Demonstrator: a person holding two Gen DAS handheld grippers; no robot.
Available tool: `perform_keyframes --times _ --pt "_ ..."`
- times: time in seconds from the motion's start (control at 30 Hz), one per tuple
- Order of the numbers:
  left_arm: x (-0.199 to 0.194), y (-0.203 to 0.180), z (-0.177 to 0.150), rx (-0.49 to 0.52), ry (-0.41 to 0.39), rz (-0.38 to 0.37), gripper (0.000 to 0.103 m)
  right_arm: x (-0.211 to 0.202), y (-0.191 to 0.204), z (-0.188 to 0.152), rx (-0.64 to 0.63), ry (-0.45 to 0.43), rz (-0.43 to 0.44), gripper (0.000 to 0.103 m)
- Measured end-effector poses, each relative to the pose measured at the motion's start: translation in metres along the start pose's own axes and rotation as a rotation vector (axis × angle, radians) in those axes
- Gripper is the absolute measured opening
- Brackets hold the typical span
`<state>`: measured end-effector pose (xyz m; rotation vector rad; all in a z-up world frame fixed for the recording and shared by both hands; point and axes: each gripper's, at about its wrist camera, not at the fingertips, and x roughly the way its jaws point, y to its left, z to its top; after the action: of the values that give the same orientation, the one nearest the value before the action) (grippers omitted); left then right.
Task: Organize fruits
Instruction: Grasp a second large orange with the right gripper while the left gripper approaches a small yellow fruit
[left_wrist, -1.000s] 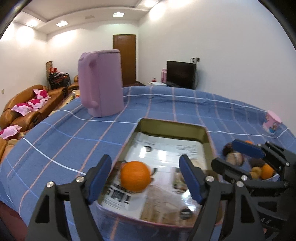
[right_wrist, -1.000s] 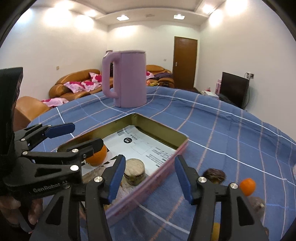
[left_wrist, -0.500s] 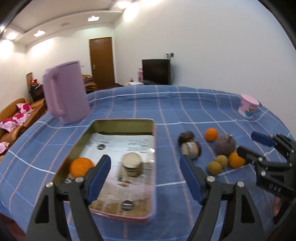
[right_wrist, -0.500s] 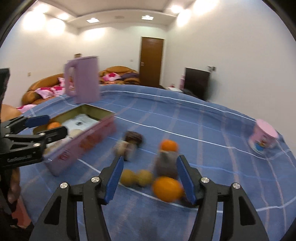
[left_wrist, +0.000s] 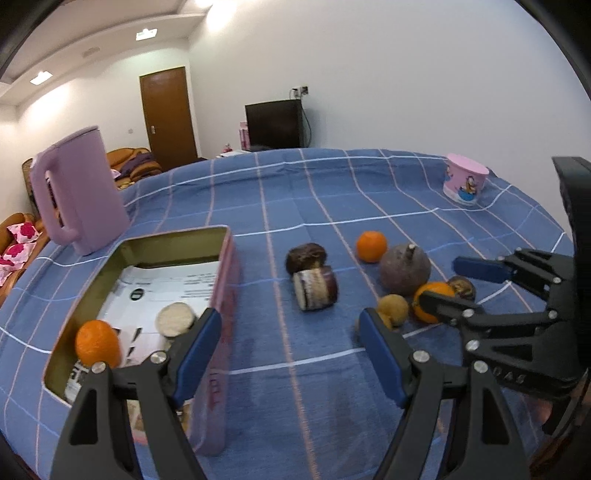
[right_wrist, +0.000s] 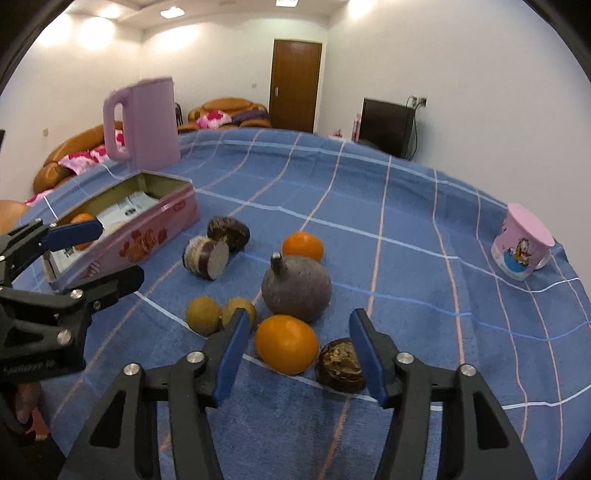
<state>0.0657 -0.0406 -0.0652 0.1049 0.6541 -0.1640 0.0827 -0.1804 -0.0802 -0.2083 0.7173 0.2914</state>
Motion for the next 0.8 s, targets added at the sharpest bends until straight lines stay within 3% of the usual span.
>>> perform_keyframes --times 0.4,0.43,0.7,0.8 --pt "0.011 -0.005 -0.001 0.013 0.038 -0.040 0.079 0.023 0.016 0.000 -0.090 0.110 0.000 0.045" --pt "0.012 -0.006 -0.001 0.016 0.043 -0.046 0.079 0.023 0.017 -0.001 -0.093 0.108 -0.007 0.040" --pt "0.016 -0.016 0.002 0.049 0.057 -0.082 0.074 -0.007 0.003 -0.001 -0.003 -0.028 -0.022 0.040" --pt "0.023 -0.026 0.003 0.072 0.083 -0.115 0.064 -0.015 -0.007 -0.001 0.070 -0.070 -0.029 0.040"
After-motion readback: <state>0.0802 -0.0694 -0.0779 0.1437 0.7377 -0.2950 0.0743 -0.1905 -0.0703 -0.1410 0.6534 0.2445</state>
